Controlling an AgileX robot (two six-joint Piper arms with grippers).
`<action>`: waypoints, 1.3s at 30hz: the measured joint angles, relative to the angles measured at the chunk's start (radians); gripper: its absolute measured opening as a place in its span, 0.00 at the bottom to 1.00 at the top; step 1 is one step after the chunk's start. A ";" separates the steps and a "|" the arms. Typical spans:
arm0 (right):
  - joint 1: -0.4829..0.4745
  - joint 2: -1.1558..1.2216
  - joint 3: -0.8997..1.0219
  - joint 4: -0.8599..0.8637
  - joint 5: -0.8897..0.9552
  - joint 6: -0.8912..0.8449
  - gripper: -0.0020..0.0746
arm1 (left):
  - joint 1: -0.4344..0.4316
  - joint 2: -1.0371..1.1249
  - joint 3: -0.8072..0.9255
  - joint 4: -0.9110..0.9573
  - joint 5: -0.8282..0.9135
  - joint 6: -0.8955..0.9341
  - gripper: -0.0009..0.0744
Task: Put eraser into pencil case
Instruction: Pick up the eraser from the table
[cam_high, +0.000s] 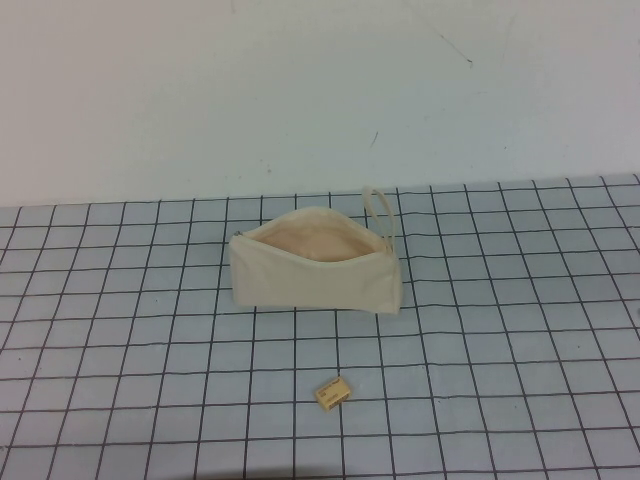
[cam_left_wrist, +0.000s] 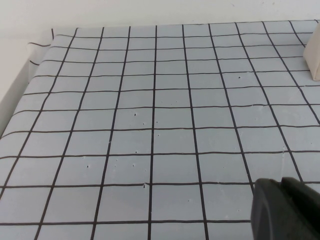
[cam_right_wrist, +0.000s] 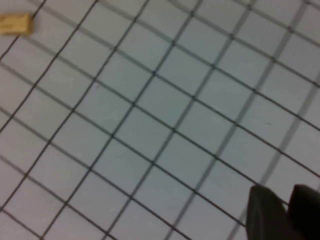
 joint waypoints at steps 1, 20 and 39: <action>0.043 0.018 0.000 -0.014 -0.012 0.010 0.16 | 0.000 0.000 0.000 0.000 0.000 0.000 0.01; 0.689 0.554 -0.371 -0.294 -0.151 0.580 0.69 | 0.000 0.000 0.000 0.000 0.000 0.000 0.01; 0.689 0.861 -0.614 -0.285 -0.056 0.634 0.70 | 0.000 0.000 0.000 0.000 0.000 0.000 0.01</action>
